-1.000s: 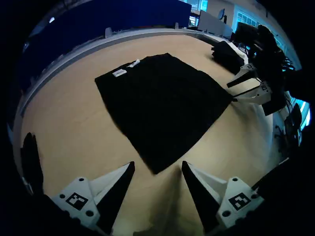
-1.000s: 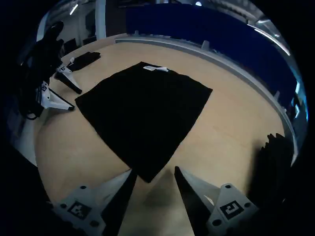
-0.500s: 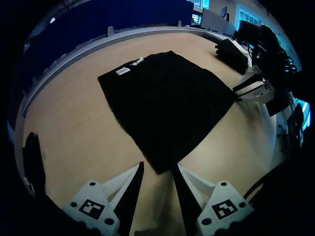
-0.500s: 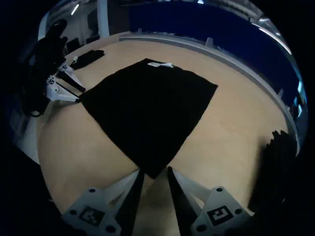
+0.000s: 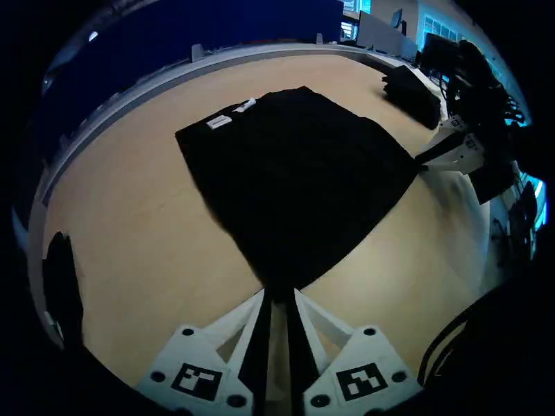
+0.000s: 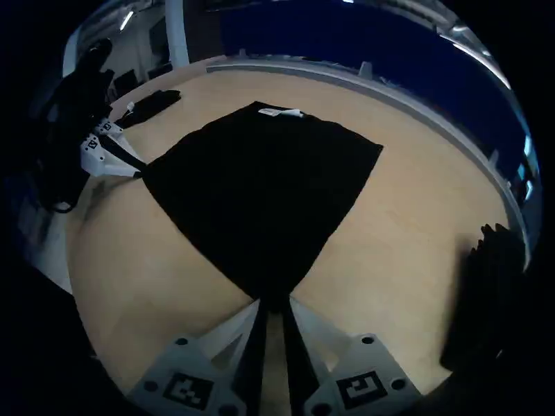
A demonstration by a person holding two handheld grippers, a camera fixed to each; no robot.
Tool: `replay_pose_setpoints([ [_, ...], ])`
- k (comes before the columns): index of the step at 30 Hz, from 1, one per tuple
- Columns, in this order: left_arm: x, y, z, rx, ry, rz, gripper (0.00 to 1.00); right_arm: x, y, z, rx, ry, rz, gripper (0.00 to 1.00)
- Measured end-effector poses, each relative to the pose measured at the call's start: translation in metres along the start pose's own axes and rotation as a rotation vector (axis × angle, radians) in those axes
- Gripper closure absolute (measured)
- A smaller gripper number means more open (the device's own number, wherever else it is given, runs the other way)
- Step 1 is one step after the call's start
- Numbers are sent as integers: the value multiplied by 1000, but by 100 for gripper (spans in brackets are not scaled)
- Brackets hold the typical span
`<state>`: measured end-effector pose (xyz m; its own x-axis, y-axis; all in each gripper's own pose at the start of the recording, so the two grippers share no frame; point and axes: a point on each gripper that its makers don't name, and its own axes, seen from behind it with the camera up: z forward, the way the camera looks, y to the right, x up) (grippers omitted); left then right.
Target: Fold towel
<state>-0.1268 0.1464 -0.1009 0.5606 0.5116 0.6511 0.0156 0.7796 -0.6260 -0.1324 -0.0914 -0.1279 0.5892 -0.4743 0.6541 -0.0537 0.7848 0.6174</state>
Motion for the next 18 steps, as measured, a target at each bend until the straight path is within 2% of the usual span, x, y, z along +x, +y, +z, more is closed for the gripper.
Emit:
replay_pose_setpoints([
  [6, -1, 3, 0, 2, 5, -11, 91, 0, -1, -1, -1, -2, -3, 87],
  [12, -1, 8, -1, -24, -2, -46, 92, 0, -1, 0, -3, -3, -5, 87],
  [18, -3, 9, -1, -21, -1, -53, 93, 3, 1, -2, 0, 3, 2, 88],
])
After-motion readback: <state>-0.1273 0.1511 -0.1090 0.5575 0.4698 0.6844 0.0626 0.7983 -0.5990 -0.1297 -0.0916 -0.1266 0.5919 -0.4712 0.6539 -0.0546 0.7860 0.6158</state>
